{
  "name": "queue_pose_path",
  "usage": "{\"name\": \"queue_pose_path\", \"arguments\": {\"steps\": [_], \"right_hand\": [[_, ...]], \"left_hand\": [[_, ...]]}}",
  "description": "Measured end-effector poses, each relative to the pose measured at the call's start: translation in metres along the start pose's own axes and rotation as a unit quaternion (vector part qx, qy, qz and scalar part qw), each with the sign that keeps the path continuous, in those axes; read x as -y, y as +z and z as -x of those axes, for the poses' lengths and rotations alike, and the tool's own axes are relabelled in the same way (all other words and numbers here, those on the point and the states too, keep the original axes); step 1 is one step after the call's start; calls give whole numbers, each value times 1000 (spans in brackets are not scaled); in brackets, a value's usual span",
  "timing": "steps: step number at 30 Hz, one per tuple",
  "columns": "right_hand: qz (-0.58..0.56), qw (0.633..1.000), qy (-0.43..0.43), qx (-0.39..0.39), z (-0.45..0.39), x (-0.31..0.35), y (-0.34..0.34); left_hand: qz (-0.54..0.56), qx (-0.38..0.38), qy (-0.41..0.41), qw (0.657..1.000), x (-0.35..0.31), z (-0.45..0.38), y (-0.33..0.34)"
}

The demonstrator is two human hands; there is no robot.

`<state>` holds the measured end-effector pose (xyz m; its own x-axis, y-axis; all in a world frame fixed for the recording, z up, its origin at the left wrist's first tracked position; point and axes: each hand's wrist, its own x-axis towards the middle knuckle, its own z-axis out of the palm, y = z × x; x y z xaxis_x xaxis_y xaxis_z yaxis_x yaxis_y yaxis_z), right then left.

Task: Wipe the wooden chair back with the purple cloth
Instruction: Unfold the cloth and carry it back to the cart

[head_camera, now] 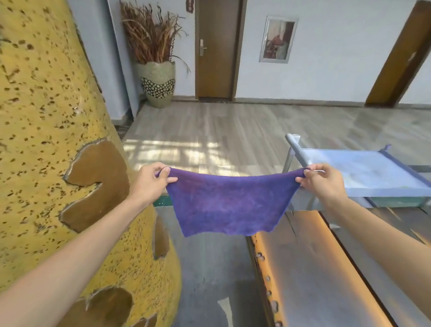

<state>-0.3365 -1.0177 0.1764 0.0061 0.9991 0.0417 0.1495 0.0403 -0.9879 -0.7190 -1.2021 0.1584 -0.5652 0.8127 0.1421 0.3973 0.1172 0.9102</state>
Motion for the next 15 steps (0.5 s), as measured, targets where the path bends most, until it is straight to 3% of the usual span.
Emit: {"name": "queue_pose_path", "arguments": {"steps": [4,15], "right_hand": [[-4,1000,-11,-22,-61,-7,22],[-2,999,46,-11,-272,-48,95]], "left_hand": [[2,-20,4,1000,1,-70,27],[-24,28,-29,999,52,-299,111]]}}
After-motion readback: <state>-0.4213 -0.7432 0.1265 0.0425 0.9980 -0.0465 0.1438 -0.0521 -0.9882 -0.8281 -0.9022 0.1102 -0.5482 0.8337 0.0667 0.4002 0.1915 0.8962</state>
